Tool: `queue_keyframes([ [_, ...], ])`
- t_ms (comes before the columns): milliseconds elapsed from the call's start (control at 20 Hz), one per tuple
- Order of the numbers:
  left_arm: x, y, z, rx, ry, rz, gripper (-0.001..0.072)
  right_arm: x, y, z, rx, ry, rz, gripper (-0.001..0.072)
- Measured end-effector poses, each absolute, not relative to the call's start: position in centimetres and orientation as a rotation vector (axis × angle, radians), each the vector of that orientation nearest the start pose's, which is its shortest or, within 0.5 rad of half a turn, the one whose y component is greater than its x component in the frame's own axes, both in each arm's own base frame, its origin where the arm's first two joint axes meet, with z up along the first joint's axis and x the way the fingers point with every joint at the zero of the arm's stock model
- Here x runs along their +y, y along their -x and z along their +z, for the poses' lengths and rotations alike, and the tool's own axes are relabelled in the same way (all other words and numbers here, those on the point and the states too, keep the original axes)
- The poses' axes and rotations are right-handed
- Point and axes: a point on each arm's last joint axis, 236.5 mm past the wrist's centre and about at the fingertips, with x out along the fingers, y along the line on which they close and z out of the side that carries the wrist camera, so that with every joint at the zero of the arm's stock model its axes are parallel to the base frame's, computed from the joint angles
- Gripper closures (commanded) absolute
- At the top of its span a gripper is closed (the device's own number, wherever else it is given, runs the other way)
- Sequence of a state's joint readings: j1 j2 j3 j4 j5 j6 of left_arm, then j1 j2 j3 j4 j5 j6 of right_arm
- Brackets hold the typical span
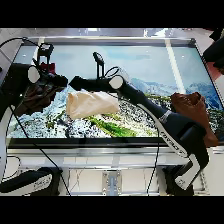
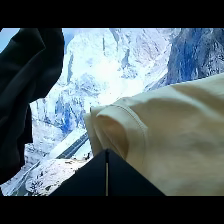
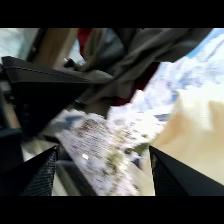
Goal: Fold the shirts.
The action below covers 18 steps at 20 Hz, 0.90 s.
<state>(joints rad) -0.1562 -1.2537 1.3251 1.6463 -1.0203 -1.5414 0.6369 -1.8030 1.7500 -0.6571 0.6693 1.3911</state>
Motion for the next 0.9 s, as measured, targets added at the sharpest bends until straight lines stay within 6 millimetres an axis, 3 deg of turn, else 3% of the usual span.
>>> queue_keyframes([
  [100,-5.4,-44.3,9.8,0.941,-0.168,-0.117,0.0694,42.2,-44.8,8.4,0.945,-0.379,0.878,0.0093],
  [300,-5.4,-44.3,9.8,0.943,-0.169,-0.117,0.0695,31.3,-46.8,2.7,1.190,-0.273,0.681,0.0092],
  [450,-5.4,-44.3,9.4,0.951,-0.169,-0.117,0.0695,26.2,-46.7,-0.8,1.354,-0.328,0.593,0.0091],
  [550,-5.4,-44.4,9.1,0.957,-0.170,-0.117,0.0695,24.5,-46.3,-2.8,1.438,-0.377,0.571,0.0092],
  [700,-5.5,-44.5,8.8,0.965,-0.171,-0.118,0.0695,24.0,-45.8,-5.6,1.524,-0.441,0.572,0.0092],
  [900,-5.5,-44.5,8.4,0.972,-0.171,-0.118,0.0694,26.4,-44.6,-7.9,1.592,-0.516,0.656,0.0093],
])
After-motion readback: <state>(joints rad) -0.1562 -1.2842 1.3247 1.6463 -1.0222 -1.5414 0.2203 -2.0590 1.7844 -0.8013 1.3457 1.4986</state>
